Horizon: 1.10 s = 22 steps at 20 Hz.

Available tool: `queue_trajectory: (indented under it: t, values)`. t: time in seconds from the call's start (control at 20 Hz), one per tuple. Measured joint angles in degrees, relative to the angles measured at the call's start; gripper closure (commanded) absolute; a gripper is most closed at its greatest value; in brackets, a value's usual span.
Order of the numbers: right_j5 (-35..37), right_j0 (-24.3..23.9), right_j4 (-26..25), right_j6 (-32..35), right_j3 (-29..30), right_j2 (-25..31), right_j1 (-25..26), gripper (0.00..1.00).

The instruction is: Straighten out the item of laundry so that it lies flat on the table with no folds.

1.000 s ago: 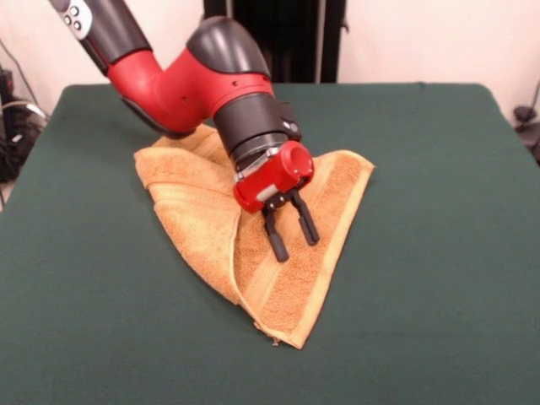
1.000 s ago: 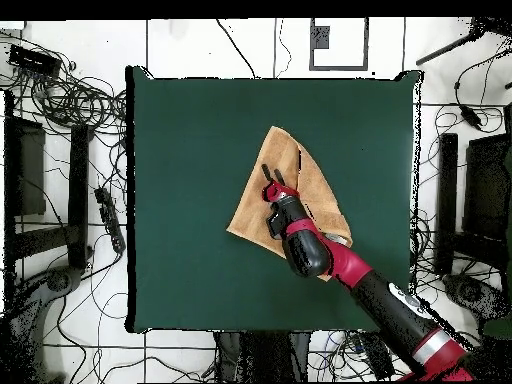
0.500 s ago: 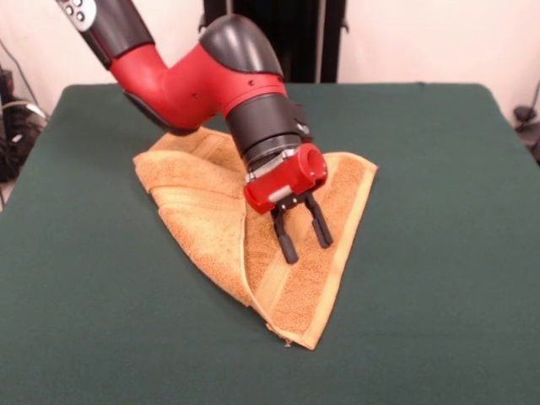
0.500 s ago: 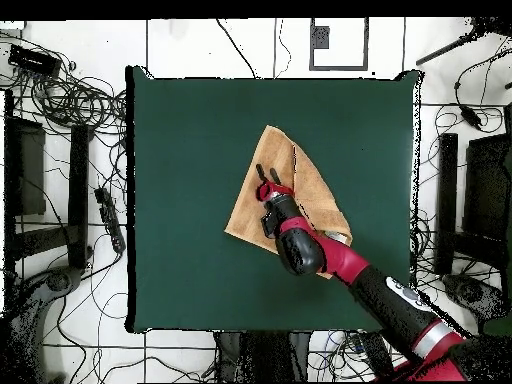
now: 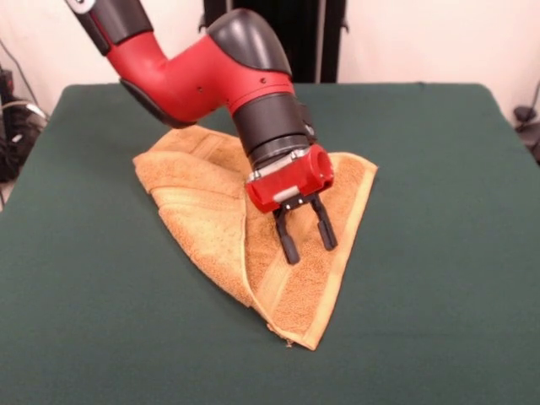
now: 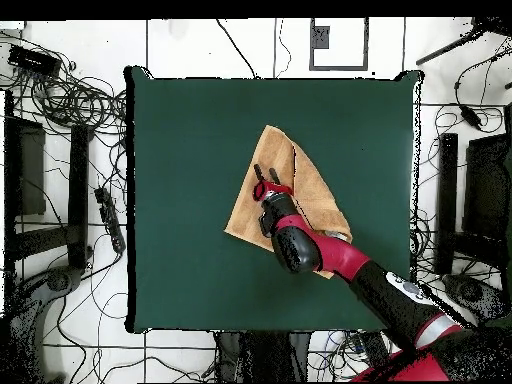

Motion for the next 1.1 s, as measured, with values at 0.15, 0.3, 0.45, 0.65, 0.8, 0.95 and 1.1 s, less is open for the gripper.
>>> queue_trajectory:
  t: [0.15,0.3,0.45,0.65,0.8,0.95,1.1]
  values:
    - [-0.3,0.5,0.1,0.0,0.0,-0.4,-0.4,0.00]
    - [-0.3,0.9,0.3,0.0,0.0,-0.8,-0.7,0.00]
    - [-0.3,1.0,0.6,0.0,0.0,-0.9,-0.8,0.00]
    - [-0.3,1.1,1.4,0.0,0.2,-0.9,-1.0,0.00]
    - [-0.3,0.9,2.9,0.0,0.8,-0.9,-1.3,0.00]
    - [-0.3,0.6,4.9,0.0,2.2,-0.9,-2.1,0.00]
    - [-0.3,0.3,7.2,0.0,4.7,-0.9,-3.8,0.00]
